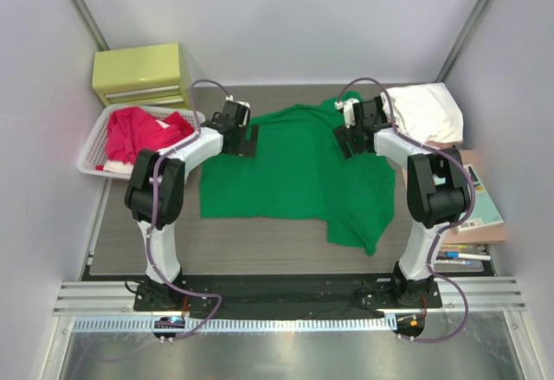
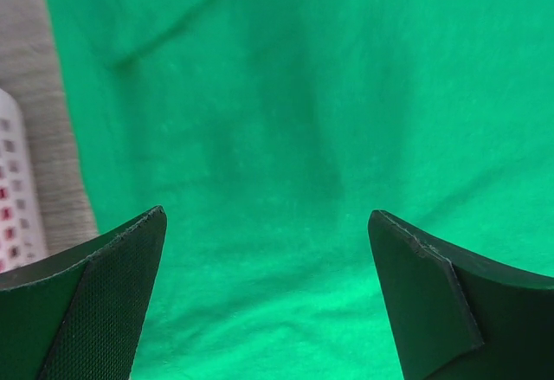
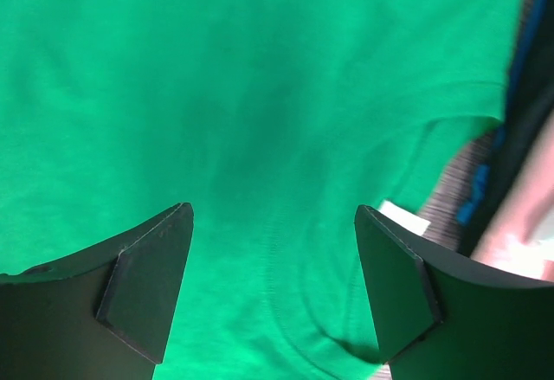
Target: Fold and stack the t-shirts
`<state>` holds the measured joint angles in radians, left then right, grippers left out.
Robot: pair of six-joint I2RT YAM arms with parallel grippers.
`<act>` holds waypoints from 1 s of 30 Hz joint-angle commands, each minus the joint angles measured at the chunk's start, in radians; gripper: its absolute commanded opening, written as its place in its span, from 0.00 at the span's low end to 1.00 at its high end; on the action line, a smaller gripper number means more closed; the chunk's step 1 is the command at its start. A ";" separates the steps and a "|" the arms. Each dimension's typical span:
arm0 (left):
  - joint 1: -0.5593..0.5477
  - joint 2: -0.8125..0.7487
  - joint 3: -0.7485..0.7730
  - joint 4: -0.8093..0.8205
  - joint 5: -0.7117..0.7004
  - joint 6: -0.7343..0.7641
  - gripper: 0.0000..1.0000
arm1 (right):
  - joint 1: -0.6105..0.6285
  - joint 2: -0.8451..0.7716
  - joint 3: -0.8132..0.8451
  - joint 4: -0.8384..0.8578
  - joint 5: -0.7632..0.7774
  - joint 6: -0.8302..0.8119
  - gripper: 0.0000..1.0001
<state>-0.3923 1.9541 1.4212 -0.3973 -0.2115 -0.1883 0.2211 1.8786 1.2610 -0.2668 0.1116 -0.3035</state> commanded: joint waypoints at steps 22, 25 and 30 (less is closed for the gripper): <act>0.020 0.094 -0.051 -0.060 0.129 -0.158 1.00 | -0.031 -0.113 -0.187 -0.044 -0.139 0.072 0.81; 0.020 0.046 -0.090 -0.048 0.149 -0.184 1.00 | -0.031 -0.180 -0.227 -0.069 -0.185 0.099 0.81; 0.009 -0.055 -0.209 0.020 0.188 -0.207 1.00 | -0.029 -0.285 -0.284 -0.109 -0.222 0.121 0.81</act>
<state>-0.3775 1.9636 1.3174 -0.3698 -0.1036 -0.3317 0.1886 1.7020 1.0077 -0.3275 -0.0544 -0.2138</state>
